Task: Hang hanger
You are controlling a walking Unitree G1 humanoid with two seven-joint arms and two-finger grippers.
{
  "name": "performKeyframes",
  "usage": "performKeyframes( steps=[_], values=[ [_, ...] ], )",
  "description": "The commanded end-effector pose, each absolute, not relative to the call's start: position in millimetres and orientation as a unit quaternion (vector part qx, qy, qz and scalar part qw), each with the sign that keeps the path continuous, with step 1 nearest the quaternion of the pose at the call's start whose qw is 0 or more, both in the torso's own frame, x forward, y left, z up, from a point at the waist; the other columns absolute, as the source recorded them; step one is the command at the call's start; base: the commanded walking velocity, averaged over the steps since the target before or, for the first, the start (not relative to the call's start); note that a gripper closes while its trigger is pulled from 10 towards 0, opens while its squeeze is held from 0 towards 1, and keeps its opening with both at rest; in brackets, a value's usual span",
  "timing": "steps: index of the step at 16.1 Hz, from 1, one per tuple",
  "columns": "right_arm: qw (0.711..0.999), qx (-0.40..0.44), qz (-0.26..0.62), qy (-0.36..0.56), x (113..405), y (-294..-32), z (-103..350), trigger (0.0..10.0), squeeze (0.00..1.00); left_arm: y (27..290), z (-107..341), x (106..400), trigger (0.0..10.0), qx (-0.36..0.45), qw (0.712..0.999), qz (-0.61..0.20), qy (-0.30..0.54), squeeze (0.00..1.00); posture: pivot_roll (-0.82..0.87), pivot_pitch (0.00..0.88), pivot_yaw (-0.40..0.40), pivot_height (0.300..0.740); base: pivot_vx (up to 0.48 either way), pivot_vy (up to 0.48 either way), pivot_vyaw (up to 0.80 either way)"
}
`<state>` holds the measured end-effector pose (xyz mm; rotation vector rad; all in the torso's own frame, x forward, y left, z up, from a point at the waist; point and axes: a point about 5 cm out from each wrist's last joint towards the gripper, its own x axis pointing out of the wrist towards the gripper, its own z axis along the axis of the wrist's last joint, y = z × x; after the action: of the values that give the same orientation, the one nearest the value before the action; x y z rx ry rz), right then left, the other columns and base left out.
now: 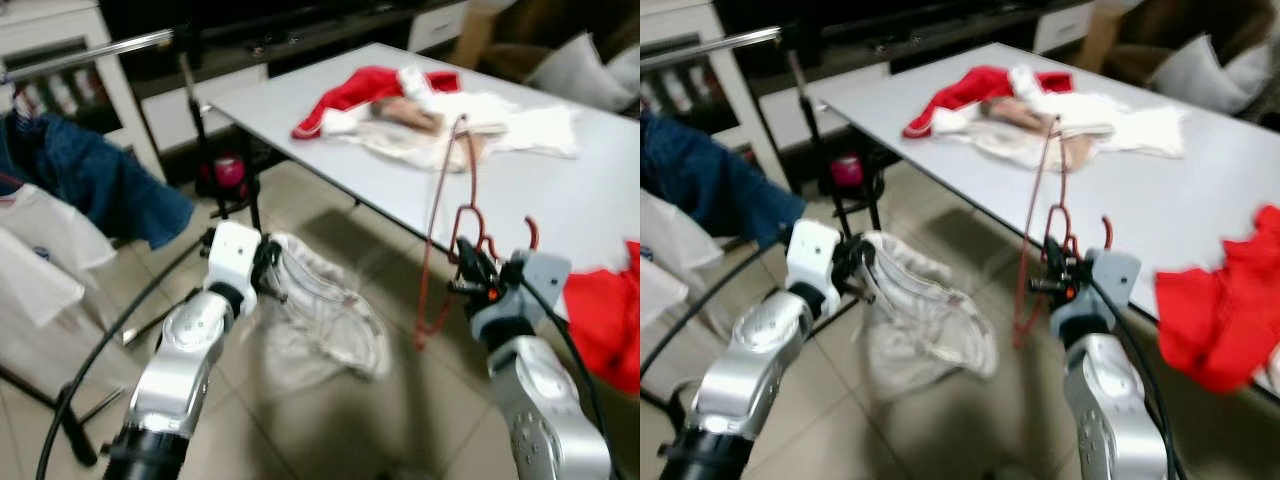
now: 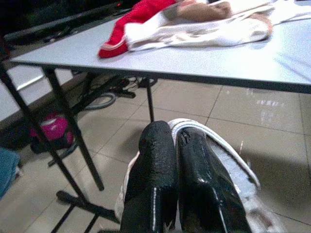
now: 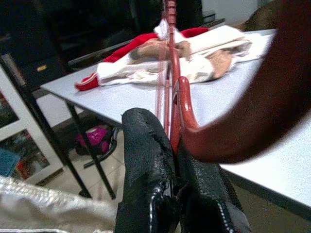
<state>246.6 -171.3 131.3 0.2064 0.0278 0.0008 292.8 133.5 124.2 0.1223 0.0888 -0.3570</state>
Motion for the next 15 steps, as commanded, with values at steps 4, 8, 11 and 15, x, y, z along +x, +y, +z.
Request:
performKeyframes(
  steps=[4, 8, 11, 15],
  values=[
    [0.993, 0.105, -0.024, 0.037, 244.6, -179.8, 125.4, 10.0, 0.0, 127.2, 137.4, 297.4, 10.0, 0.057, 0.98, -0.19, 0.016, 0.0, -0.16, 0.0, 0.087, 0.719, 0.0, 0.348, -0.79],
    [0.993, 0.107, -0.026, 0.04, 244.3, -180.6, 124.9, 10.0, 0.0, 127.7, 137.2, 298.8, 10.0, 0.057, 0.98, -0.19, 0.017, 0.0, -0.16, 0.0, 0.091, 0.719, 0.0, 0.351, -0.79],
    [0.993, 0.11, -0.029, 0.042, 244.8, -181.1, 124.4, 10.0, 0.0, 128.4, 138.6, 300.4, 10.0, 0.059, 0.98, -0.191, 0.016, 0.0, -0.16, 0.0, 0.092, 0.719, 0.0, 0.351, -0.79],
    [0.992, 0.112, -0.032, 0.048, 243.3, -182.3, 122.3, 10.0, 0.0, 129.6, 137.5, 298.6, 10.0, 0.059, 0.98, -0.189, 0.018, 0.0, -0.15, 0.0, 0.08, 0.719, 0.0, 0.352, -0.79]
  ],
)
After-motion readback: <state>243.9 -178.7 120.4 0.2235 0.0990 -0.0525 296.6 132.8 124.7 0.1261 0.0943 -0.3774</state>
